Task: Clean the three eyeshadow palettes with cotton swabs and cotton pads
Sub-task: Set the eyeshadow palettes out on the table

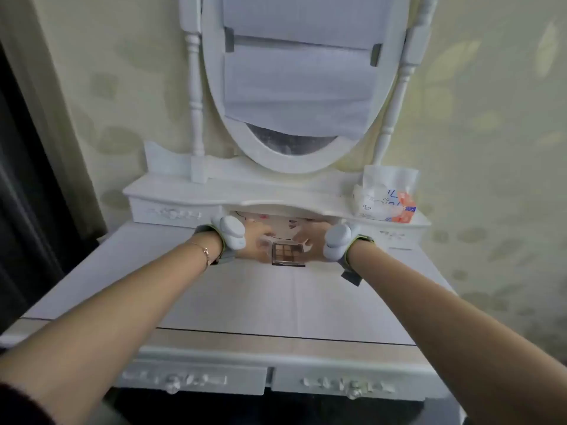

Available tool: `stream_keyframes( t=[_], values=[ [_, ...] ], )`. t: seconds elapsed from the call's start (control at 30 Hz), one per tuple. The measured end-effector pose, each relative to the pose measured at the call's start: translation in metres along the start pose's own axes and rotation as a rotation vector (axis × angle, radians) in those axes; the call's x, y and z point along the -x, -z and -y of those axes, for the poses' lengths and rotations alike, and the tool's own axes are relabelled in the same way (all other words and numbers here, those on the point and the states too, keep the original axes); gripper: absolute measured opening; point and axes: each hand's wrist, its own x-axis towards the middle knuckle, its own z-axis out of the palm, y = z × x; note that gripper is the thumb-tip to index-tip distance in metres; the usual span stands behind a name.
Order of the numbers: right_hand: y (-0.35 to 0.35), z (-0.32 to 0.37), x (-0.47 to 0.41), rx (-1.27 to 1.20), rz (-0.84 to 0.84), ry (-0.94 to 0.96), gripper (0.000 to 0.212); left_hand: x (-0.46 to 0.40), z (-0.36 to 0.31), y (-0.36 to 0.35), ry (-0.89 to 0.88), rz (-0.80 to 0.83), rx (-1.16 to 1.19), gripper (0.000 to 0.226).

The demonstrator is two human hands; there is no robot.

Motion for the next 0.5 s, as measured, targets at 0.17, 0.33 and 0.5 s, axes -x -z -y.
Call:
stream_keyframes(
  t=[0.17, 0.33, 0.5],
  values=[
    [-0.011, -0.007, -0.028, 0.031, 0.075, 0.013, 0.037, -0.027, 0.0, -0.015, -0.006, 0.069, 0.047, 0.057],
    [-0.02, -0.002, -0.043, -0.004, 0.119, 0.071, 0.032, -0.042, 0.0, -0.024, -0.013, 0.058, 0.008, 0.055],
    [-0.02, 0.001, -0.04, -0.01, 0.106, 0.074, 0.032, -0.041, 0.0, -0.028, -0.028, 0.015, 0.021, 0.069]
  ],
)
